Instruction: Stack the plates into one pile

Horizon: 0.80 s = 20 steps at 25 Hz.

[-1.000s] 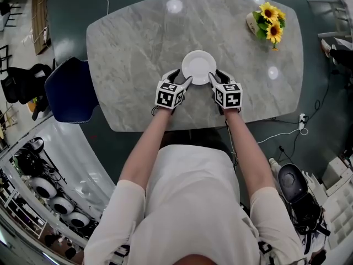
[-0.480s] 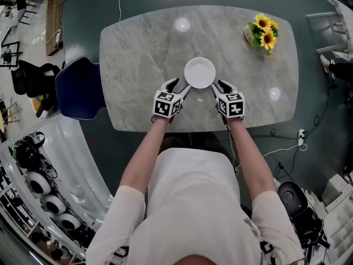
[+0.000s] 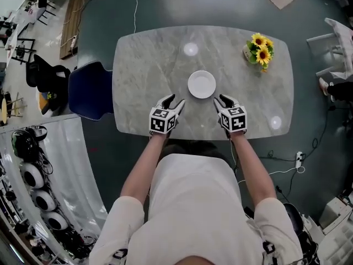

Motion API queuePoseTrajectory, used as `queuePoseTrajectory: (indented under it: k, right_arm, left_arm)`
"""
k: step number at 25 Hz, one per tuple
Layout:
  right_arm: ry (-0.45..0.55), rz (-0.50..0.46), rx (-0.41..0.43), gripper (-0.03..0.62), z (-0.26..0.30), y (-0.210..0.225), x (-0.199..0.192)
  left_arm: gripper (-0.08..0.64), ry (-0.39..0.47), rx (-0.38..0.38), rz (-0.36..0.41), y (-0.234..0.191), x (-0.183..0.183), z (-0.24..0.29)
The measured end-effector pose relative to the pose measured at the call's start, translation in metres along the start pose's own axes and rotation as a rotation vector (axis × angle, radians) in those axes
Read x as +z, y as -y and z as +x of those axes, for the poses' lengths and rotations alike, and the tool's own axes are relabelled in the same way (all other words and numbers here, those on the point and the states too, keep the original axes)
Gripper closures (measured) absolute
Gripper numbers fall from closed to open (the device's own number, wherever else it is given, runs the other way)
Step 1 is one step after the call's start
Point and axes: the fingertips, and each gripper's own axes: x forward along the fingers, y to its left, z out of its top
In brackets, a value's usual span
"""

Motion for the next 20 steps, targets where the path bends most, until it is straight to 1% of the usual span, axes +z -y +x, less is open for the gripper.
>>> queuePoseTrajectory:
  k: [4, 10, 14, 20]
  right_arm:
    - [0.059, -0.051, 0.012, 0.468, -0.03, -0.011, 0.018]
    - [0.133, -0.099, 0.035, 0.479, -0.065, -0.024, 0.044]
    - [0.172, -0.111, 0.031, 0.485, -0.082, -0.03, 0.06]
    - [0.237, -0.133, 0.004, 0.488, -0.112, -0.047, 0.09]
  left_arm:
    - [0.368, 0.063, 0.015, -0.011, 0.012, 0.013, -0.03]
    - [0.394, 0.163, 0.017, -0.024, 0.02, 0.047, -0.072]
    - [0.408, 0.211, 0.006, 0.0, 0.023, 0.069, -0.096]
    - [0.42, 0.268, -0.027, 0.062, 0.03, 0.096, -0.136]
